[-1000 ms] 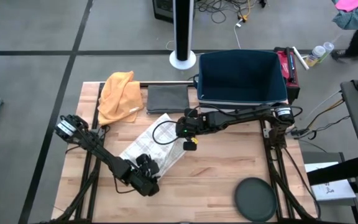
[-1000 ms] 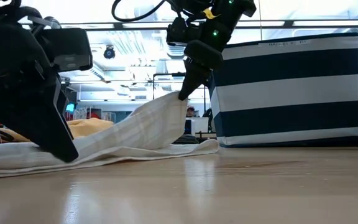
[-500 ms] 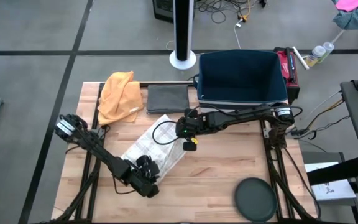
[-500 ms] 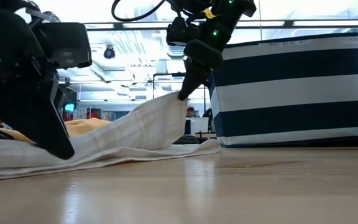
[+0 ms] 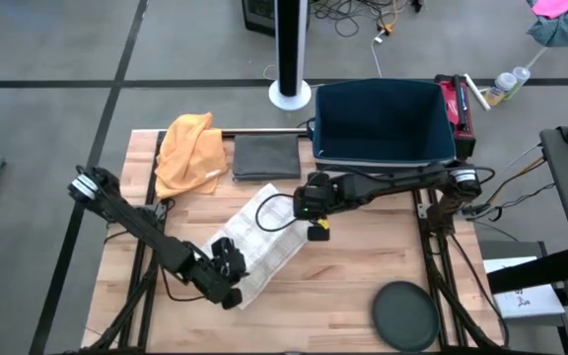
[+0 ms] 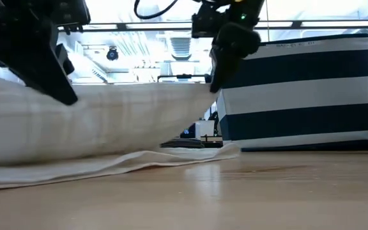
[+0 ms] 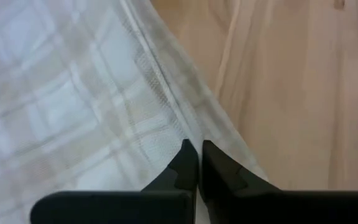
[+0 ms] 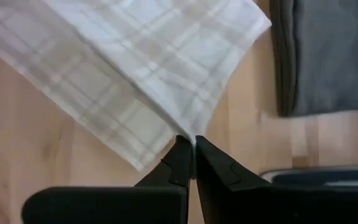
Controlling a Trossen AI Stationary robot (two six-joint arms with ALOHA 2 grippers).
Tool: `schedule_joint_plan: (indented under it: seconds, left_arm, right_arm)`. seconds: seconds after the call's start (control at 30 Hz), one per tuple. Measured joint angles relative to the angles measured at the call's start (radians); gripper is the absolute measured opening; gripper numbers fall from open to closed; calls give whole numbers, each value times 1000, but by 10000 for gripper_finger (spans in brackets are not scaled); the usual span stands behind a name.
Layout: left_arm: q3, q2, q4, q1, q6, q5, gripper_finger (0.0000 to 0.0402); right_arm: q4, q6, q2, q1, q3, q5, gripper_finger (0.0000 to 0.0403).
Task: Fold kitchen towel into neat rectangle
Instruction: Fold the white patterned towel
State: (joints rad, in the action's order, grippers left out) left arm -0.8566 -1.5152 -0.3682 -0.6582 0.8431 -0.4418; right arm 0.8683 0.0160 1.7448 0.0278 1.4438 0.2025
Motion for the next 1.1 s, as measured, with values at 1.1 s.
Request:
schedule_joint_plan:
  seconds: [1.1]
  left_arm:
    - [1, 685, -698, 151, -262, -374, 4]
  right_arm:
    - [-285, 248, -142, 15, -13, 278, 8]
